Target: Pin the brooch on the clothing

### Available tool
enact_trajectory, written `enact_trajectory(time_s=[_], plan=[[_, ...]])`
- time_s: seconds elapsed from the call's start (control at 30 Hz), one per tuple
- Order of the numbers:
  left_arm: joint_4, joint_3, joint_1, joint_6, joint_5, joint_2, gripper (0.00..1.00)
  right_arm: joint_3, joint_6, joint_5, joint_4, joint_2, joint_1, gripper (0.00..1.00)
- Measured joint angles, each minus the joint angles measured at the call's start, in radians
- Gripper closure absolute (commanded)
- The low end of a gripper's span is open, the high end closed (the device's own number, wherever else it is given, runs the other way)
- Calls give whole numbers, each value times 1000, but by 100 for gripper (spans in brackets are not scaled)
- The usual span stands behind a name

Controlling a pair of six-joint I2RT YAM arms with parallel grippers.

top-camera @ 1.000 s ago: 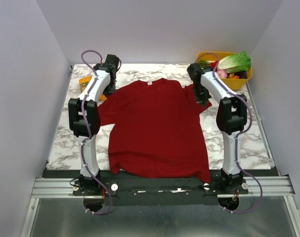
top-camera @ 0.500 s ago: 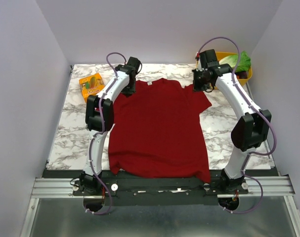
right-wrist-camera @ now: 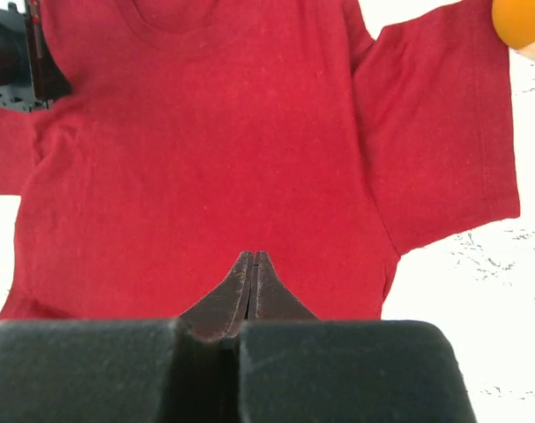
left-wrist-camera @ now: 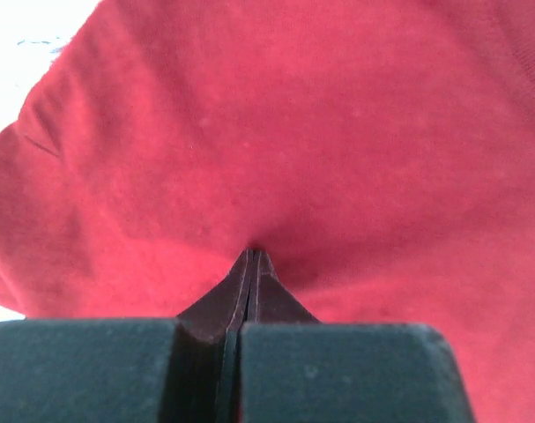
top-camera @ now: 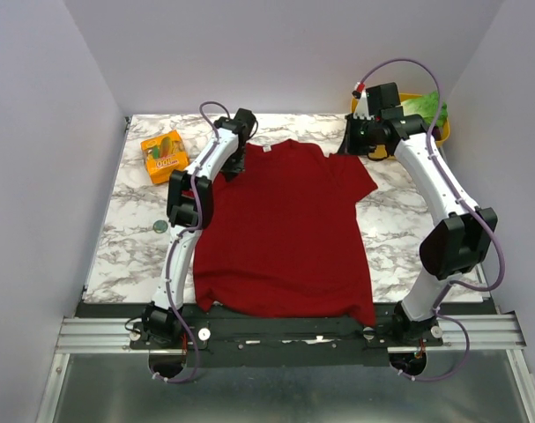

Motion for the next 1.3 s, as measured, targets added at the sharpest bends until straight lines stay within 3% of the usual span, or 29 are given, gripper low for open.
enact_trajectory(time_s=[0.33,0.73,0.97,1.07,1.3], plan=[[-85,115,24,-22,-1,60,100,4,8,-36,20,-6,-32,99],[-108,238,109,-93,116,118,100,34,7,-70,27,-7,-39,99],[11,198,128,-119,251,94,100,29,-4,-87,34,-7,-39,99],[98,138,128,-120,304,58,95,4,-11,-109,51,-8,-39,99],[198,2,141,-96,351,-176,98,-68,-22,-155,59,-9,-30,99]])
